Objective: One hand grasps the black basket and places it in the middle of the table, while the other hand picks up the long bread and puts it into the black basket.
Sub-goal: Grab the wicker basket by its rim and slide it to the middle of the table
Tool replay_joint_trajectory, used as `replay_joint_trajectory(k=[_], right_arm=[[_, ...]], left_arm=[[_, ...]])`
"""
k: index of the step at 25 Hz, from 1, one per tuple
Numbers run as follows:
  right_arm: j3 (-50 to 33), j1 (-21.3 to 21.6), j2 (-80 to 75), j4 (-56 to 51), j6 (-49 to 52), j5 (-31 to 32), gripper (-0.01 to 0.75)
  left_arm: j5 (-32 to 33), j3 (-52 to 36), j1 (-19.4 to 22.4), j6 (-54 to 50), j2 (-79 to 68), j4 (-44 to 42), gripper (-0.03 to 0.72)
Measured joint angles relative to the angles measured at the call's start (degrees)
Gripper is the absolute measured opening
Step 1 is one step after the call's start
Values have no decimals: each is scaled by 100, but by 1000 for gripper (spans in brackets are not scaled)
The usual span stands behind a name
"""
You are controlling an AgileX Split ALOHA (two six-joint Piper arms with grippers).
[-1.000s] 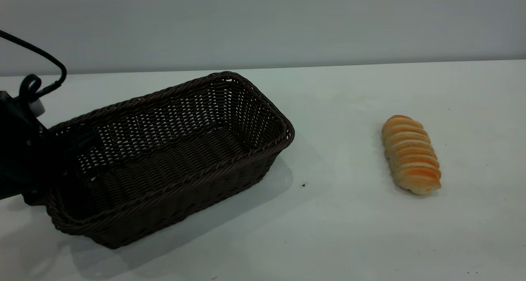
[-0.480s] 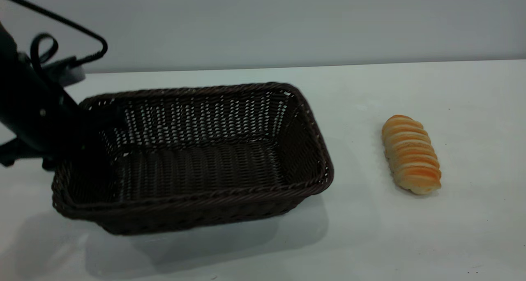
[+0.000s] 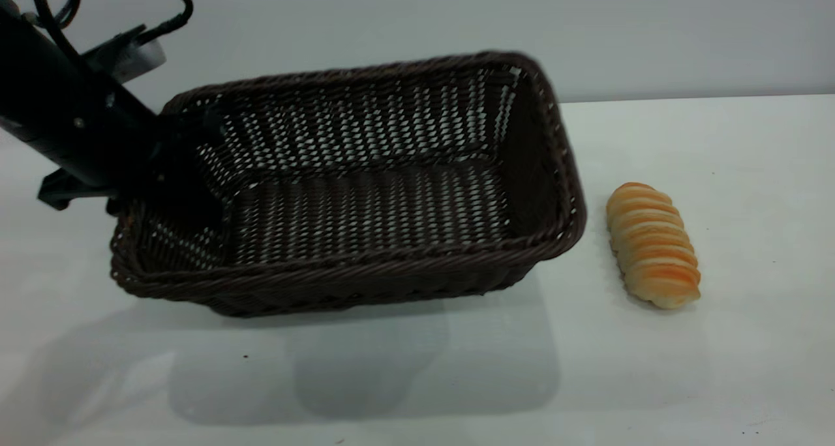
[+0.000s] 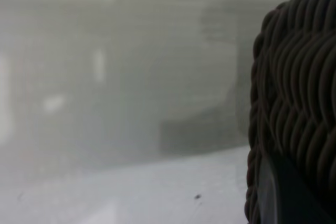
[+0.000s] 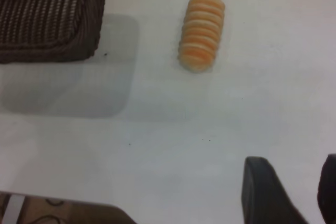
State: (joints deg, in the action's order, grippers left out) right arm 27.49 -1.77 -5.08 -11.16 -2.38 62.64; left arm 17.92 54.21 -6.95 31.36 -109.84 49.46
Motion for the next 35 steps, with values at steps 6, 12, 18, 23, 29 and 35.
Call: replay_joint_trajectory(k=[6, 12, 18, 23, 29, 35], right_arm=[[0, 0, 0, 0, -7, 0, 241], [0, 0, 0, 0, -7, 0, 241], [0, 0, 0, 0, -7, 0, 241], [0, 0, 0, 0, -7, 0, 241], [0, 0, 0, 0, -7, 0, 241], [0, 0, 0, 0, -7, 0, 241]], left_arm=[[160, 17, 0, 753, -521, 668, 138], [71, 61, 0, 706, -729, 679, 138], [48, 206, 0, 537, -770, 635, 138], [109, 309, 0, -76, -952, 11, 138], [197, 476, -26, -952, -977, -894, 138], [258, 545, -30, -1245, -977, -1064, 138]])
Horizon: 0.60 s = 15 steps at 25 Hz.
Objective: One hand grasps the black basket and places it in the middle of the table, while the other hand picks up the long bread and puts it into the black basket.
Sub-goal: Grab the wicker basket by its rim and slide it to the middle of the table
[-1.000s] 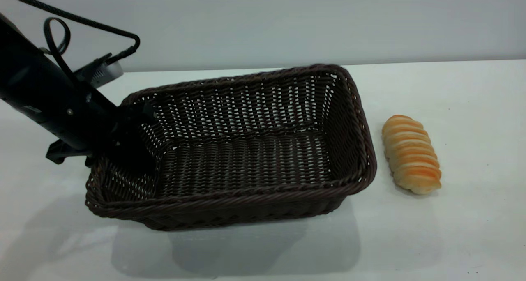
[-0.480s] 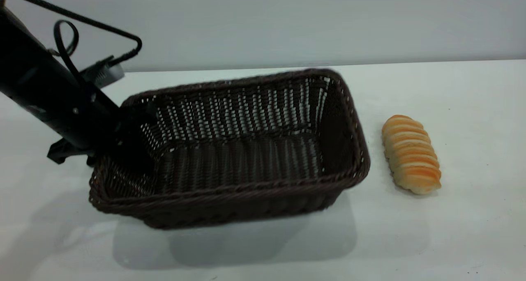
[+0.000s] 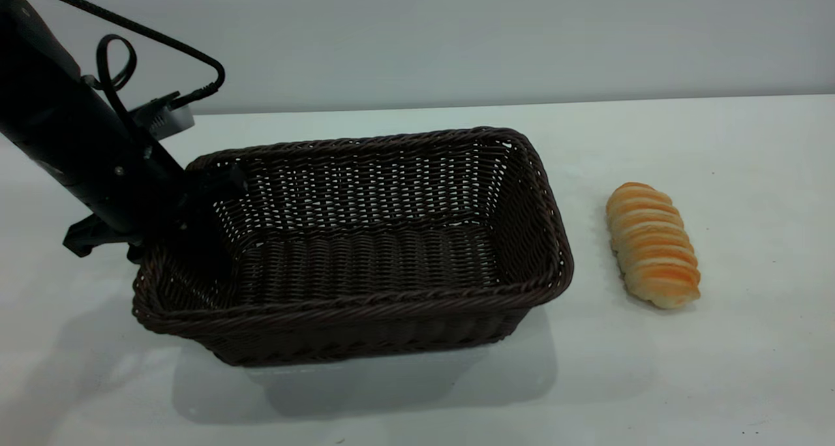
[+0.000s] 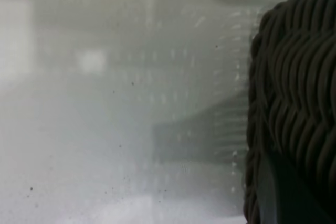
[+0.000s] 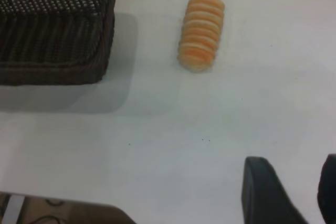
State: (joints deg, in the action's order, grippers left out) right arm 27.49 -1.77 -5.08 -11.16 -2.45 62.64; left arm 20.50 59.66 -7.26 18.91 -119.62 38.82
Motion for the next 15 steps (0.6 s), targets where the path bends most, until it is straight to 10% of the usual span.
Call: replay_joint_trajectory(k=[10, 15], right_arm=[[0, 0, 0, 0, 0, 0, 241], [0, 0, 0, 0, 0, 0, 241]], left_arm=[[240, 20, -7, -14, 0, 62, 520], [446, 23, -7, -14, 39, 62, 571]])
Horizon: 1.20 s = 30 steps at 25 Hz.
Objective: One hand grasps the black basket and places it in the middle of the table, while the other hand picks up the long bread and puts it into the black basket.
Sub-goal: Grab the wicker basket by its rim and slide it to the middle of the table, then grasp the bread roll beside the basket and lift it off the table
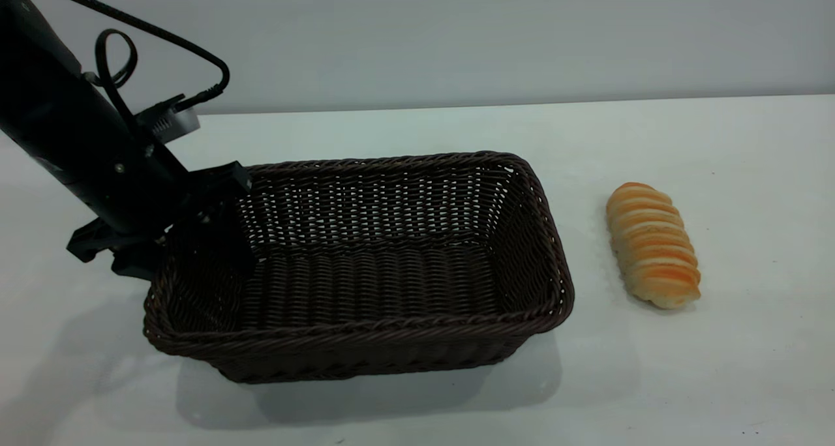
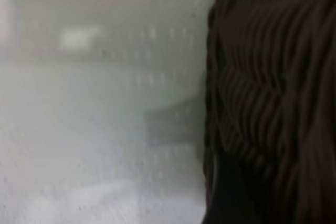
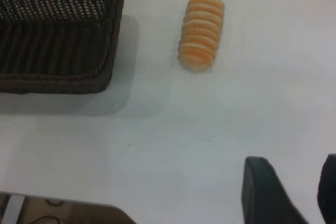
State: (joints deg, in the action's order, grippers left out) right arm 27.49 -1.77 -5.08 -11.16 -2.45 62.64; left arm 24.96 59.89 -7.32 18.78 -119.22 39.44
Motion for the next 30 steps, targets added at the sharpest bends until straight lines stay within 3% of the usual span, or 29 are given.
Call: replay_joint_trajectory(k=[8, 16, 20, 25, 30], right_arm=[[0, -57, 0, 5, 5, 0, 241], [0, -57, 0, 5, 5, 0, 241], [0, -57, -5, -74, 1, -40, 241], [0, -57, -611, -1080, -517, -810, 241], [-31, -57, -2483, -2486, -2062, -1899, 260]], left_arm=[[321, 0, 0, -168, 385, -357, 573], [907, 0, 0, -1504, 998, -2242, 573], [1008, 0, 0, -1642, 1610, -2428, 573], [1062, 165, -35, -1585, 3036, -2448, 573], [1192, 475, -114, -1449, 4787, -2466, 573]])
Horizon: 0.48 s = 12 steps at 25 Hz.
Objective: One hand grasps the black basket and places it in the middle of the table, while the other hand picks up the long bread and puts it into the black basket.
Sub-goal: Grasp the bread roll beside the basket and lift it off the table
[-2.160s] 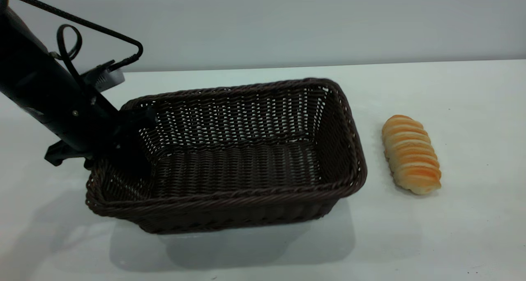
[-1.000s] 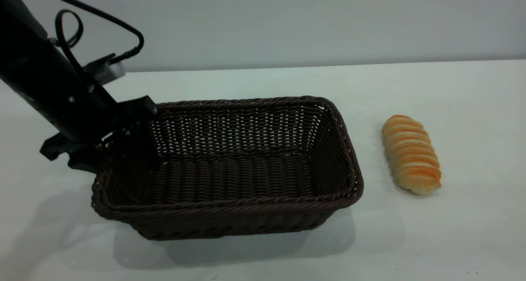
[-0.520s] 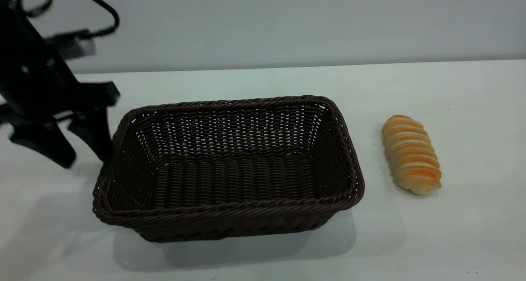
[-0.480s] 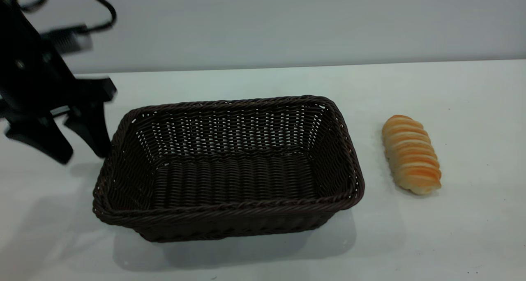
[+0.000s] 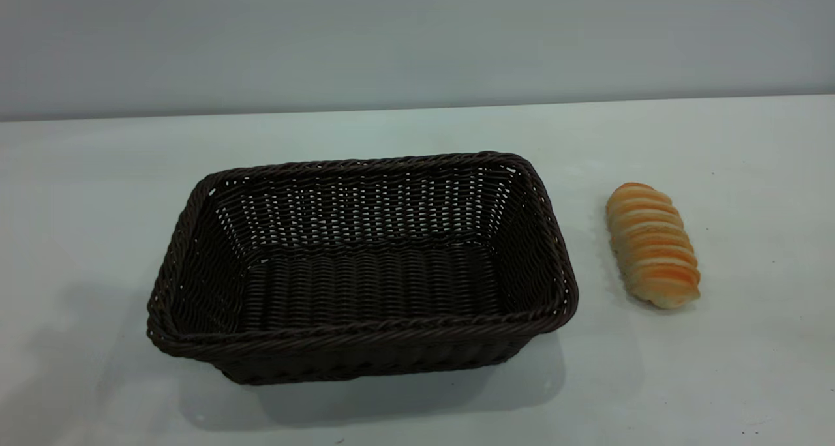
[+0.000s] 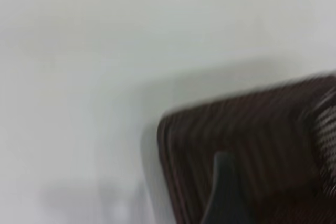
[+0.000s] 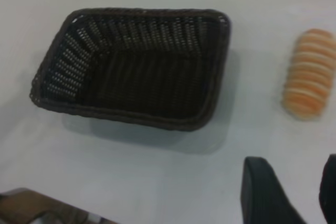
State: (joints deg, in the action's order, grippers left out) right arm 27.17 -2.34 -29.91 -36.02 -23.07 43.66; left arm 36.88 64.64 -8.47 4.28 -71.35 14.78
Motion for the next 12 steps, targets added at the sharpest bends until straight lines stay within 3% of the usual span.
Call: replay_joint_trajectory(k=[8, 12], right_arm=[[93, 0, -2923, -2478, -2873, -1312, 435], [329, 0, -4022, -3432, -4050, -1642, 465]], left_arm=[[552, 41, -10, 222, 2412, -55, 573], [1008, 42, -10, 234, 3209, -61, 573]])
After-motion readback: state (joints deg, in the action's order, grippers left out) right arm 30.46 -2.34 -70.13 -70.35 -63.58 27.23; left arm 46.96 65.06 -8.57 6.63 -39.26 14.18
